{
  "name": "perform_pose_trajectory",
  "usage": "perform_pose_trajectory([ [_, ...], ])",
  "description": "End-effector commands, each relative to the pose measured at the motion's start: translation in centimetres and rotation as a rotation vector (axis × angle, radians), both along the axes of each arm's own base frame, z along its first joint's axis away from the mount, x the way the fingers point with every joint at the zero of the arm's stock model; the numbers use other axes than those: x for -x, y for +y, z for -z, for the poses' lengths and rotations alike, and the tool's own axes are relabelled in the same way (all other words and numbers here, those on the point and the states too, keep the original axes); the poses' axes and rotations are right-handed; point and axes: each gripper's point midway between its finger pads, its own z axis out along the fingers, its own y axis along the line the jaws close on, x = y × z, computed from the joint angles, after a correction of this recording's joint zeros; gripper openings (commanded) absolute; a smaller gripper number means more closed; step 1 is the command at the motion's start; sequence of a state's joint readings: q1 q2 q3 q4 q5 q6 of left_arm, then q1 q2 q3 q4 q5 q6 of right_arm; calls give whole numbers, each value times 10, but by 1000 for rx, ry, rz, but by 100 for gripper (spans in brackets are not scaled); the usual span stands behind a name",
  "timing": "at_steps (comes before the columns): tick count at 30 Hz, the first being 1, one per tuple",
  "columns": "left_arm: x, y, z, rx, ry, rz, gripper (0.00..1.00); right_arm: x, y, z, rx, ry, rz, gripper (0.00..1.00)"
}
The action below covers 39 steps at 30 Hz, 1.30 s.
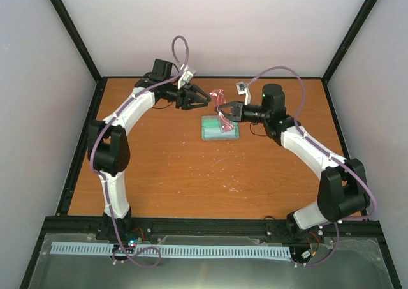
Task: Organize the sunglasses
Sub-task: Fold the sunglasses.
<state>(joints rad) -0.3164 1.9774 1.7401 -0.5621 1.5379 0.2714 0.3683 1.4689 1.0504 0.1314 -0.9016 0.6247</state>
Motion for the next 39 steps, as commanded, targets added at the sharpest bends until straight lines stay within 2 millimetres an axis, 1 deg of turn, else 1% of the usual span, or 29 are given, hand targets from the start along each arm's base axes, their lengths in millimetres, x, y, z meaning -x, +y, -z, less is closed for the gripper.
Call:
perform_pose_trajectory([
  [1,7,-7,-27,48,-73,43,44,4,12,-12,-14,-48,-55,7],
  [4,5,-10,-29,50,-83,46,42,6,15,-11,-12,-48,-67,7],
  [7,3,-12,-30,49,-84,49,38,8,16,-10,-11,-44,-74,7],
  [9,3,-14,-30,48,-86,49,37,8,17,-10,-11,-45,-77,7],
  [10,3,-15,-29,47,-86,50,38,8,18,-10,-12,-46,-82,7],
  [14,0,-19,-26,34,-78,40,53,10,20,-11,-11,-52,-92,7],
  [15,-2,-20,-24,29,-78,32,54,10,21,-11,-12,-57,-95,8],
  [18,-4,-20,-20,19,-72,22,54,11,20,-14,-15,-69,-91,7],
  [23,-2,-20,-14,12,-60,23,34,12,19,-13,-15,-68,-85,8],
  [26,0,-19,-14,11,-64,24,26,11,18,-14,-15,-74,-71,10],
  [30,2,-18,-11,7,-62,24,19,10,18,-12,-12,-59,-72,14],
  [32,2,-18,-11,7,-58,24,18,10,19,-10,-10,-51,-74,15],
  [33,3,-17,-12,9,-57,27,18,10,19,-9,-8,-51,-73,14],
  [34,2,-17,-11,8,-55,26,21,9,18,-9,-8,-52,-68,14],
  [36,2,-16,-10,3,-52,19,37,9,16,-10,-7,-57,-56,11],
  [37,1,-15,-10,2,-51,16,43,8,15,-11,-9,-62,-48,11],
  [38,0,-13,-10,1,-48,11,51,8,13,-11,-12,-63,-42,11],
  [39,-2,-10,-9,-1,-43,6,63,8,11,-12,-15,-65,-35,10],
])
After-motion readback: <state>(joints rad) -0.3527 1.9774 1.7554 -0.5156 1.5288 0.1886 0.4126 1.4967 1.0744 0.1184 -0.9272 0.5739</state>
